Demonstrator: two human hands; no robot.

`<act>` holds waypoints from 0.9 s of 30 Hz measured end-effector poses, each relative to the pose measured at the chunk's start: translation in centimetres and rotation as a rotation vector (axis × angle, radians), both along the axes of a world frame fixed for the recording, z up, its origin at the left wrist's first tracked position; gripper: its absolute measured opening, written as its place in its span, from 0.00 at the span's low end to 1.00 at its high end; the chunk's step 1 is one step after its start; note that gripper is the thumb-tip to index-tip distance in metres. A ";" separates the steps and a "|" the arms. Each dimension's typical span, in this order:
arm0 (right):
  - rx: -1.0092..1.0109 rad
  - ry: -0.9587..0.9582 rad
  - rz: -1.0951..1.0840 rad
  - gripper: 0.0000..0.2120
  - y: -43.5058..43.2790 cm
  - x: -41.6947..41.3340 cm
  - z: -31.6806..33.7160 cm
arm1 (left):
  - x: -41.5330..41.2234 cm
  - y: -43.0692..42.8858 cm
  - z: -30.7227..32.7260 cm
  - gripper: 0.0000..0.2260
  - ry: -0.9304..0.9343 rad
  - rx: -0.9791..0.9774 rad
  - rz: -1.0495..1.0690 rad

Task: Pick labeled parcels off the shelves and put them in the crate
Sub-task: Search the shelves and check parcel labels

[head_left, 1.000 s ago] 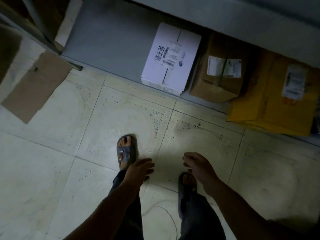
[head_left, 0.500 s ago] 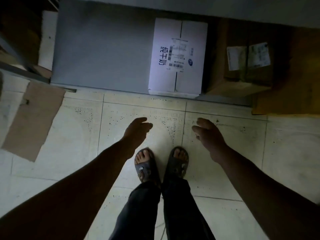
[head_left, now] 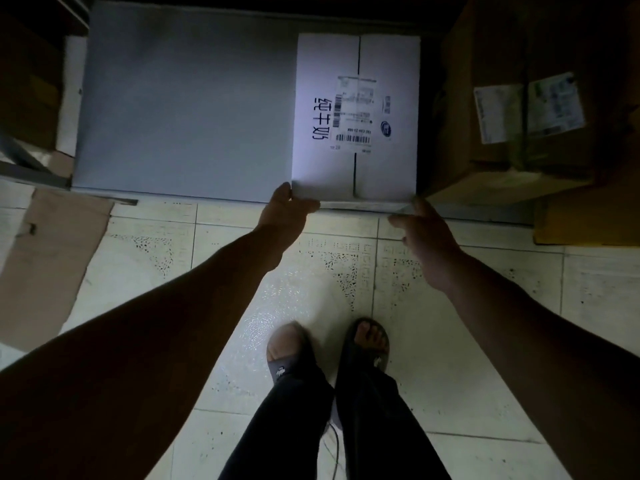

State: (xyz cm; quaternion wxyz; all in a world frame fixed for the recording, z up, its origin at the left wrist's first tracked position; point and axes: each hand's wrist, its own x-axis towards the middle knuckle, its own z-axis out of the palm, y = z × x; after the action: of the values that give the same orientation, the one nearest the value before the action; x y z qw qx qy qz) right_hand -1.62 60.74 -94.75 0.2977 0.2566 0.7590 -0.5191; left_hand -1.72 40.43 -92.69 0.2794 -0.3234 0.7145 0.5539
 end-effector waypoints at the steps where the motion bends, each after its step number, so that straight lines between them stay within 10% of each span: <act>1: -0.017 -0.005 -0.025 0.26 -0.1 0.1 0.0 | 0.3 0.0 -0.1 0.18 -0.005 0.010 0.005; 27: -0.232 -0.092 -0.298 0.14 -1.4 12.9 3.6 | 15.8 -3.2 2.6 0.12 -0.057 0.264 0.652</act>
State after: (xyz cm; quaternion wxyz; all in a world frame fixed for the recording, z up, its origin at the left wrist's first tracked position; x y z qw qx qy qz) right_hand 11.31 59.36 -91.16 0.2795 0.3537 0.6331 -0.6292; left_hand 14.06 37.27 -90.10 0.1471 -0.5108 0.4881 0.6922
